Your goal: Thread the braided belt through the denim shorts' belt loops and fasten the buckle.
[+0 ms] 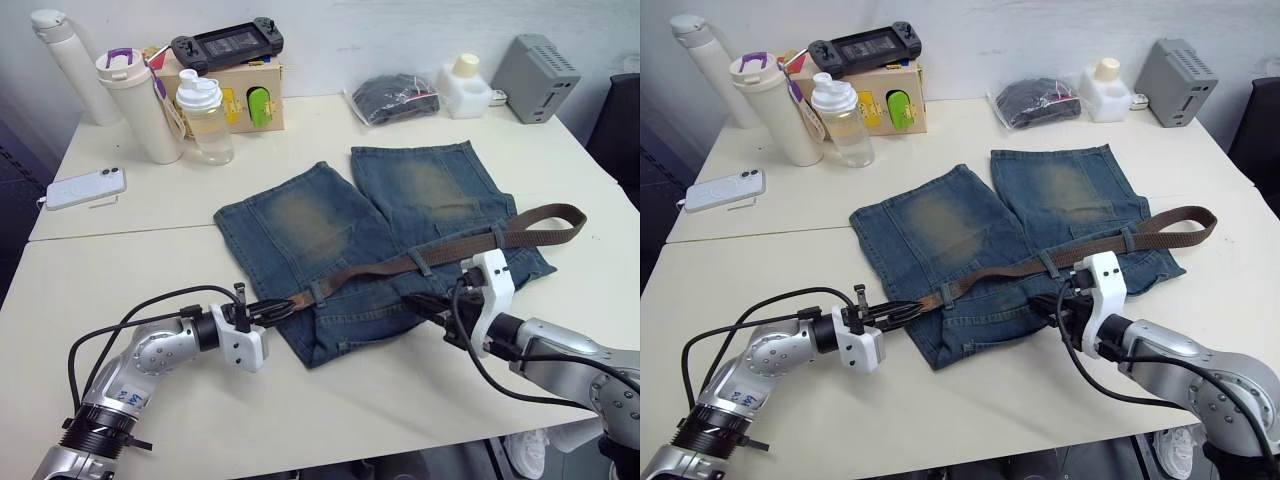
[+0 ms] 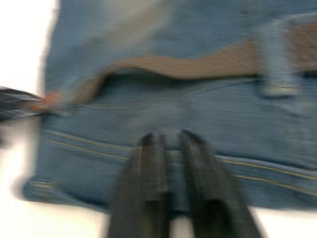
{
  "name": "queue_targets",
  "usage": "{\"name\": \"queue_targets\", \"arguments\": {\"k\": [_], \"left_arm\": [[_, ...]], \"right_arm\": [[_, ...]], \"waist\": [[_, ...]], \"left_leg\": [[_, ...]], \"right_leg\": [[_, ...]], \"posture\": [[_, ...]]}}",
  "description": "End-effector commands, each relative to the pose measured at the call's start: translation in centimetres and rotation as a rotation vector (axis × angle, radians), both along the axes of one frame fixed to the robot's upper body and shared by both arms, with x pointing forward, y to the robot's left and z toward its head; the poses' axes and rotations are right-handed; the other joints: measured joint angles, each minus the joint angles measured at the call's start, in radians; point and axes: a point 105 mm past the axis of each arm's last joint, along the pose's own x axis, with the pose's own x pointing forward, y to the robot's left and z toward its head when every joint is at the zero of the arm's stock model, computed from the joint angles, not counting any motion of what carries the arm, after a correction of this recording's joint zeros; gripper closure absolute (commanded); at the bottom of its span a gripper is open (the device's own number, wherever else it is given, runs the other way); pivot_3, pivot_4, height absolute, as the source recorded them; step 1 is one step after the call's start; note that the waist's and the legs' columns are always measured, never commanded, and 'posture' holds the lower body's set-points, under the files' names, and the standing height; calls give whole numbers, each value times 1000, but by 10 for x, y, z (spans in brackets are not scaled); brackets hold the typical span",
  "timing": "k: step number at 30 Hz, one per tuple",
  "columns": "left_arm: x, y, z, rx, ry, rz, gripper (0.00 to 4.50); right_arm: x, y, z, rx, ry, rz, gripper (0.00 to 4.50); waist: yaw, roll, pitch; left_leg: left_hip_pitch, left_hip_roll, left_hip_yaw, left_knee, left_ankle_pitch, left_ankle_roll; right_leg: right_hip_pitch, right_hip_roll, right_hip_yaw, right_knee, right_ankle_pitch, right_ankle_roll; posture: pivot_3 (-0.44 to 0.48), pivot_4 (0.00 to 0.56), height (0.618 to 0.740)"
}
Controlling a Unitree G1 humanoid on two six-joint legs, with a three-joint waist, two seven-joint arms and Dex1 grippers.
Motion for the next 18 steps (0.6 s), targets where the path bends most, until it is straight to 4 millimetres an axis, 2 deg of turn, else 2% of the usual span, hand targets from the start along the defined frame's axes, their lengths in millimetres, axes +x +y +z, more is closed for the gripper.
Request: {"name": "queue_targets", "arguments": {"k": [1, 4, 7, 11, 13, 15, 18], "left_arm": [[-1, -1, 1, -9, -15, -7, 4500], [-3, 8, 1, 7, -20, 2, 4500], [-10, 34, -7, 71, -16, 17, 4500], [-29, 94, -22, 221, 24, 51, 4500], [-41, 138, -24, 314, 56, 102, 4500], [-52, 175, -25, 398, 96, 152, 4500], [-64, 218, -22, 506, 162, 249, 4500]], "right_arm": [[6, -4, -18, -127, -12, -28, 4366], [7, -5, -37, -188, 15, -38, 4366], [8, 0, -42, -153, 34, -54, 4366], [9, 4, -45, -136, 43, -49, 4366], [10, 7, -44, -126, 44, -43, 4366], [11, 11, -43, -114, 43, -31, 4366], [11, 15, -42, -109, 44, -16, 4366]], "waist": [[4, 0, 0], [8, -4, -2], [6, -10, -6], [-11, -12, -13], [-18, -9, -15], [-21, -9, -16], [-18, -11, -17]], "left_leg": [[0, 0, 0, 0, 0, 0], [1, 0, 1, 0, 0, 0], [4, 1, 1, 0, 0, -1], [8, 4, 0, 0, -2, -4], [8, 5, 0, -1, -3, -4], [9, 6, 1, -1, -5, -4], [9, 7, 3, -1, -6, -3]], "right_leg": [[0, 0, 0, 0, 0, 0], [1, 0, -1, 0, 0, 0], [4, 0, -1, 0, 0, 0], [7, 1, 0, -2, -1, -1], [7, 1, -1, -2, -1, -2], [7, 2, -3, -2, -2, -3], [5, 2, -4, -1, -2, -4]], "posture": [[0, 150, 690], [0, 150, 690], [0, 150, 690], [0, 150, 690], [0, 150, 690], [0, 150, 690], [0, 150, 690]]}}
